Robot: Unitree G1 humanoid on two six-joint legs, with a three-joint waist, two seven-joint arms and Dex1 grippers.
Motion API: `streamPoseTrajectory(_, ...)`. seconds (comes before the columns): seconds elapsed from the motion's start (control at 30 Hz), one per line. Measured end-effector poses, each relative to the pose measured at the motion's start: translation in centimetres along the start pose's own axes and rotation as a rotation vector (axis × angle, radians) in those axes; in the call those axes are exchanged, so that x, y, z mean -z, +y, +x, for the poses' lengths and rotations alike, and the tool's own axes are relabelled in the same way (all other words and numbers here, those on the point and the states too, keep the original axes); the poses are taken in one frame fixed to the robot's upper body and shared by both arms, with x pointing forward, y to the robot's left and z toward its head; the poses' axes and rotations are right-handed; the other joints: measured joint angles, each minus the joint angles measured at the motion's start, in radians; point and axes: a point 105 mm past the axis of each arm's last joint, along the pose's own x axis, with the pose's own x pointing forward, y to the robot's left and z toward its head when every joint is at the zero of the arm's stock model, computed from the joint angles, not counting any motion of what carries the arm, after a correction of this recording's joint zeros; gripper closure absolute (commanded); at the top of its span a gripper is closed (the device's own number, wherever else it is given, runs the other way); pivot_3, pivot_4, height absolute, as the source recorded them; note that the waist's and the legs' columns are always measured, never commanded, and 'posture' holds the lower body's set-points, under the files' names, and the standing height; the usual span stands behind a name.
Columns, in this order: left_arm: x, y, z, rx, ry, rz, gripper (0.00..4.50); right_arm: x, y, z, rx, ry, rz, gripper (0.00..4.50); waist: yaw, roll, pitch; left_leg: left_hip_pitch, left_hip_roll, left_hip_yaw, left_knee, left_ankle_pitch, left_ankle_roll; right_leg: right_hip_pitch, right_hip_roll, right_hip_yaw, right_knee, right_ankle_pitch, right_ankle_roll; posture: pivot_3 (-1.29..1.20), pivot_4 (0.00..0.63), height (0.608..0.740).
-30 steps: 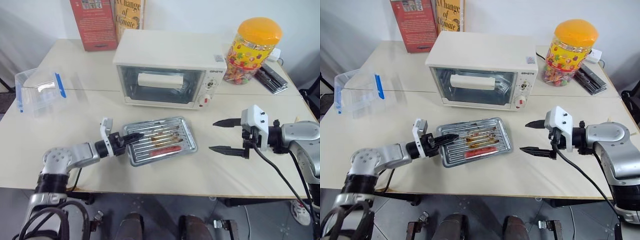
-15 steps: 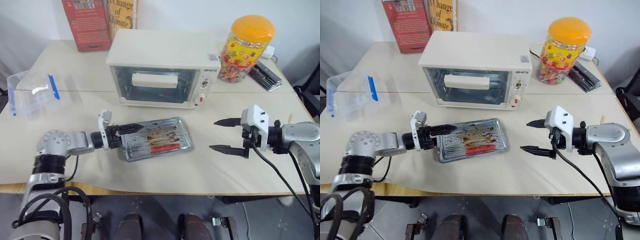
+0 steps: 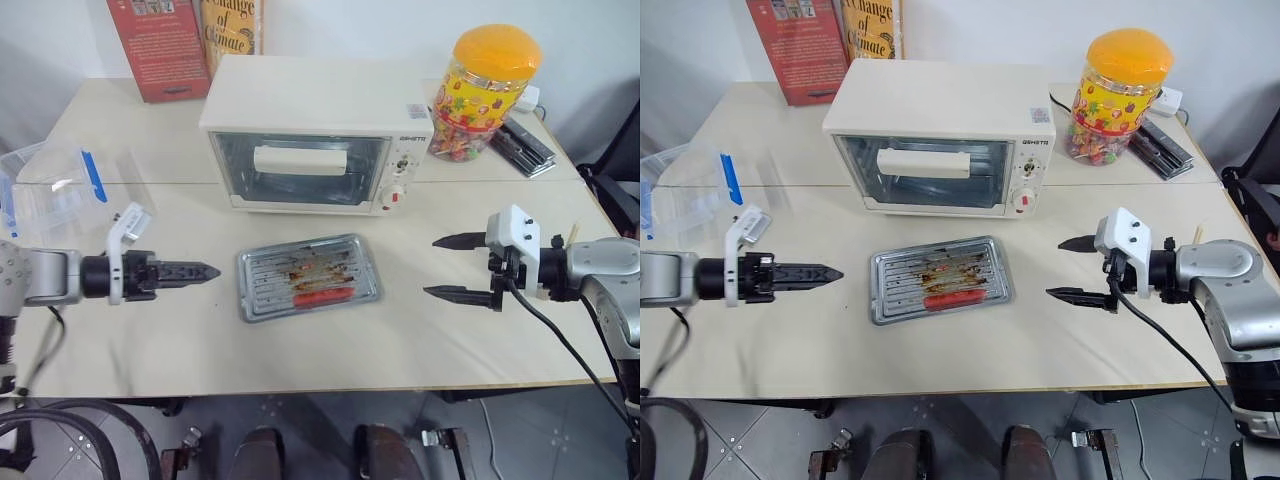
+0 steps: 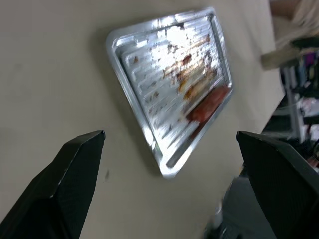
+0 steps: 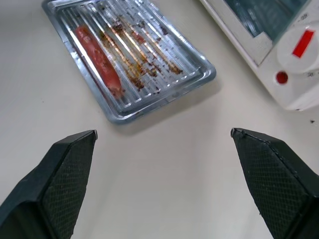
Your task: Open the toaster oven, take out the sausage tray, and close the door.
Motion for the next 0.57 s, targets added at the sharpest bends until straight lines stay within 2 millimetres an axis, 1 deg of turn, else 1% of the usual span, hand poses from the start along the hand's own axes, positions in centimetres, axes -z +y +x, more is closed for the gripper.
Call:
streamPoseTrajectory(0.07,0.0,-0.4,-0.8,0.022,-0.046,0.104,0.03,0.0,0.0,0.0,-0.015,0.006,-0.008,0.00,0.000,0.000,0.000,0.000,0.000,0.001,-0.001,0.000,0.000,0.000,0.000,0.000,-0.002,0.000,0.000,0.00,0.150,0.740)
streamPoseTrajectory(0.1,0.0,-0.9,-1.3,0.043,-0.082,0.192,0.03,0.0,-0.2,0.0,-0.019,0.009,-0.015,0.00,0.000,0.000,0.000,0.000,0.000,0.002,-0.001,0.000,0.000,0.000,0.000,0.000,-0.004,0.000,0.000,0.00,0.150,0.740)
streamPoseTrajectory(0.17,0.5,-1.0,-2.3,0.040,-0.113,0.360,0.03,0.3,-0.3,-0.3,-0.024,0.026,-0.021,0.00,0.000,0.000,0.000,-0.001,0.000,0.003,-0.003,0.000,0.000,0.000,0.000,0.000,-0.007,0.000,0.000,0.00,0.150,0.740)
streamPoseTrajectory(0.27,0.7,-0.8,-3.2,0.003,-0.134,0.558,0.03,1.0,-0.4,-0.2,-0.037,0.055,-0.023,0.00,0.001,0.000,0.000,0.000,0.000,0.004,-0.004,0.000,0.000,-0.001,0.000,0.000,-0.008,0.000,0.000,0.00,0.150,0.740)
streamPoseTrajectory(0.33,1.4,0.1,-3.8,-0.034,-0.156,0.668,0.03,1.9,-0.4,0.1,-0.055,0.095,-0.044,0.00,0.001,0.001,0.000,0.000,0.000,0.006,-0.004,0.000,0.000,-0.001,0.000,0.000,-0.008,0.000,0.000,0.00,0.150,0.740)
streamPoseTrajectory(0.4,2.9,1.3,-3.9,-0.021,-0.162,0.682,0.03,3.3,-0.3,0.4,-0.063,0.151,-0.052,0.00,0.000,0.001,0.000,0.000,0.000,0.006,-0.005,-0.001,0.001,-0.002,0.000,0.000,-0.007,0.000,0.000,0.00,0.150,0.740)
streamPoseTrajectory(0.5,4.9,3.7,-4.3,-0.040,-0.172,0.651,0.03,5.3,-0.3,0.4,-0.049,0.204,-0.046,0.00,0.001,0.001,0.000,-0.001,0.001,0.007,-0.005,-0.001,0.001,-0.004,0.000,0.000,-0.006,0.000,0.000,0.00,0.150,0.740)
streamPoseTrajectory(0.57,5.3,4.2,-4.4,-0.055,-0.174,0.661,0.03,5.5,-0.3,0.5,-0.038,0.204,-0.044,0.00,0.001,0.001,0.000,-0.001,0.001,0.008,-0.004,-0.001,0.001,-0.005,-0.001,0.000,-0.005,0.000,0.000,0.00,0.150,0.740)
